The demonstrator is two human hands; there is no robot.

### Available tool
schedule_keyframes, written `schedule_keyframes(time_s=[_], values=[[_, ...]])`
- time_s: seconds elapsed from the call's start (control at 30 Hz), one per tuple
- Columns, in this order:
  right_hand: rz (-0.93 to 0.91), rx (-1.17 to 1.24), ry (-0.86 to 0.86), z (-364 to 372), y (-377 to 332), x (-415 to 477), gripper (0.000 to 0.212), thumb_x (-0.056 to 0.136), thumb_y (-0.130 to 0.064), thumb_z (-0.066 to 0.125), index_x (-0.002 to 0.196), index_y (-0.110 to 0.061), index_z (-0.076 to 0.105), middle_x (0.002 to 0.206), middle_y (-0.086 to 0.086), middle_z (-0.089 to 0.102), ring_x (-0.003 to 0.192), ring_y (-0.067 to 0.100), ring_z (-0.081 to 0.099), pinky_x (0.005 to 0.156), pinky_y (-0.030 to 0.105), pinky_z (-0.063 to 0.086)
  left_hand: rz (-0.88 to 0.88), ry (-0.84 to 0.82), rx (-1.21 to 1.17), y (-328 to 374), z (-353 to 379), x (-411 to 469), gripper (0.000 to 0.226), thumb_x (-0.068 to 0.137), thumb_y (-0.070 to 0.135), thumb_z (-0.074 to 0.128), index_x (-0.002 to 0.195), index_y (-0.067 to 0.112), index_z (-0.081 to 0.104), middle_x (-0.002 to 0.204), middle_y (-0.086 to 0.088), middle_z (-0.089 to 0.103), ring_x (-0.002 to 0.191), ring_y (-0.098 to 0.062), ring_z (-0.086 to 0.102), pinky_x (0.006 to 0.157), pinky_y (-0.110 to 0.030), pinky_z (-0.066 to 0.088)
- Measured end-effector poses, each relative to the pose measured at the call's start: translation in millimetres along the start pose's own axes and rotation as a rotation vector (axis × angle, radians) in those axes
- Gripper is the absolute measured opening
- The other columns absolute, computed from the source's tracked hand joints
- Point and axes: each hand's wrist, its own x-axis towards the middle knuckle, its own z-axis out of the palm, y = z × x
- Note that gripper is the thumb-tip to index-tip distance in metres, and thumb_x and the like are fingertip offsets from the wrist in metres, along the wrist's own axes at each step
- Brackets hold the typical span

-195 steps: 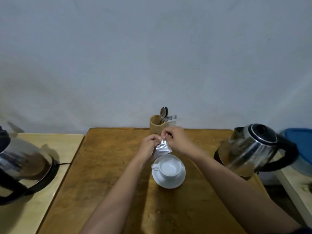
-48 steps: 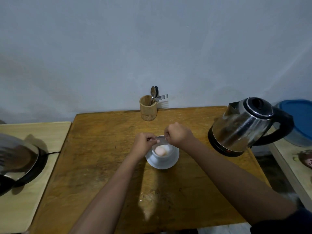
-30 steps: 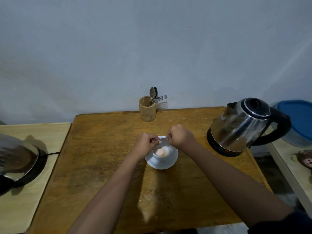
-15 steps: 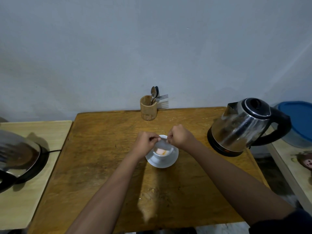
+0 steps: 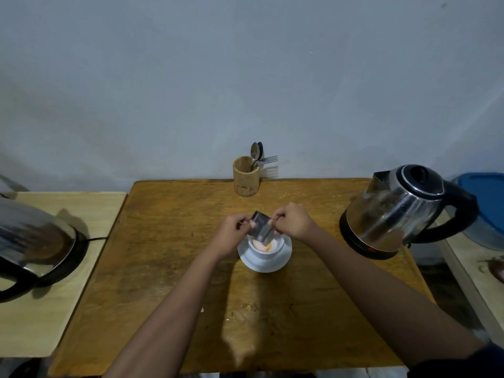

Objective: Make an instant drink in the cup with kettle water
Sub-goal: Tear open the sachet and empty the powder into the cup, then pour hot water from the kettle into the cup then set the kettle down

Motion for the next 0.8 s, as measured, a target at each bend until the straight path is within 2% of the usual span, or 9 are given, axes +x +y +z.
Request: schedule_keyframes(time_s=[0.1, 0.17, 0.27, 0.37, 0.47, 0.53, 0.63, 0.7, 0.8], values=[[-0.015, 0.079, -0.006, 13, -13, -3, 0.011, 0.085, -0.004, 0.061, 0.085, 0.002, 0.070, 0.062, 0.006, 0.064, 0.052, 0.007, 0.059, 0.055, 0.020, 0.050, -0.041, 0.048, -0.018, -7, -14, -13, 0.011, 0.088, 0.017, 0.057, 0.081, 0.018, 0.066, 0.085, -0.012, 0.067, 0.076, -0.017, 0.056, 0.073, -0.036, 0.047], [-0.047, 0.112, -0.035, 28, -25, -7, 0.005, 0.084, -0.003, 0.060, 0.083, -0.004, 0.065, 0.058, -0.002, 0.056, 0.059, 0.013, 0.060, 0.059, 0.022, 0.051, -0.065, 0.102, -0.051, -17, -25, -27, 0.013, 0.088, 0.015, 0.057, 0.083, 0.008, 0.067, 0.078, -0.011, 0.063, 0.072, -0.018, 0.053, 0.068, -0.032, 0.043], [-0.137, 0.137, -0.096, 61, -41, -12, 0.024, 0.081, -0.001, 0.059, 0.068, -0.020, 0.053, 0.054, -0.005, 0.052, 0.062, 0.022, 0.065, 0.064, 0.034, 0.054, -0.147, 0.199, -0.127, -41, -38, -56, 0.007, 0.086, 0.006, 0.058, 0.083, 0.005, 0.064, 0.068, -0.006, 0.052, 0.062, -0.012, 0.044, 0.058, -0.019, 0.037], [-0.185, 0.104, -0.162, 98, -49, -15, 0.031, 0.079, -0.003, 0.059, 0.062, -0.026, 0.047, 0.053, -0.007, 0.050, 0.071, 0.033, 0.070, 0.066, 0.042, 0.056, -0.223, 0.290, -0.146, -68, -47, -87, 0.006, 0.083, 0.002, 0.062, 0.079, 0.006, 0.063, 0.065, -0.004, 0.049, 0.061, -0.009, 0.043, 0.055, -0.018, 0.036], [-0.186, 0.052, -0.206, 134, -50, -17, 0.031, 0.078, -0.006, 0.059, 0.059, -0.026, 0.046, 0.054, -0.007, 0.051, 0.070, 0.032, 0.070, 0.066, 0.043, 0.057, -0.286, 0.333, -0.121, -89, -48, -114, 0.019, 0.082, 0.002, 0.062, 0.067, 0.014, 0.061, 0.061, 0.000, 0.049, 0.053, 0.002, 0.043, 0.057, -0.025, 0.035], [-0.184, -0.023, -0.238, 154, -46, -18, 0.028, 0.077, -0.012, 0.060, 0.058, -0.028, 0.045, 0.057, -0.007, 0.053, 0.071, 0.029, 0.068, 0.068, 0.042, 0.057, -0.360, 0.346, -0.060, -100, -42, -127, 0.009, 0.083, 0.007, 0.062, 0.074, 0.007, 0.064, 0.065, -0.002, 0.053, 0.059, -0.005, 0.046, 0.057, -0.027, 0.035], [-0.157, -0.104, -0.286, 178, -36, -22, 0.025, 0.075, -0.018, 0.058, 0.058, -0.029, 0.045, 0.068, -0.003, 0.057, 0.075, 0.027, 0.064, 0.070, 0.043, 0.057, -0.446, 0.384, 0.010, -113, -29, -140, 0.004, 0.084, 0.012, 0.062, 0.081, 0.009, 0.062, 0.072, -0.003, 0.058, 0.068, -0.013, 0.050, 0.050, -0.010, 0.035], [-0.159, -0.145, -0.301, 189, -30, -24, 0.026, 0.076, -0.017, 0.058, 0.058, -0.029, 0.042, 0.076, 0.002, 0.061, 0.079, 0.028, 0.063, 0.072, 0.042, 0.057, -0.452, 0.411, 0.035, -119, -22, -145, 0.004, 0.084, 0.010, 0.061, 0.081, 0.013, 0.059, 0.075, -0.004, 0.060, 0.071, -0.015, 0.053, 0.050, -0.005, 0.036], [-0.175, -0.213, -0.306, 196, -26, -27, 0.022, 0.077, -0.011, 0.058, 0.068, -0.025, 0.044, 0.084, 0.006, 0.063, 0.087, 0.029, 0.062, 0.071, 0.035, 0.053, -0.458, 0.428, 0.061, -124, -13, -148, 0.006, 0.082, 0.005, 0.061, 0.087, 0.006, 0.063, 0.078, -0.005, 0.063, 0.075, -0.017, 0.058, 0.054, -0.014, 0.037]])
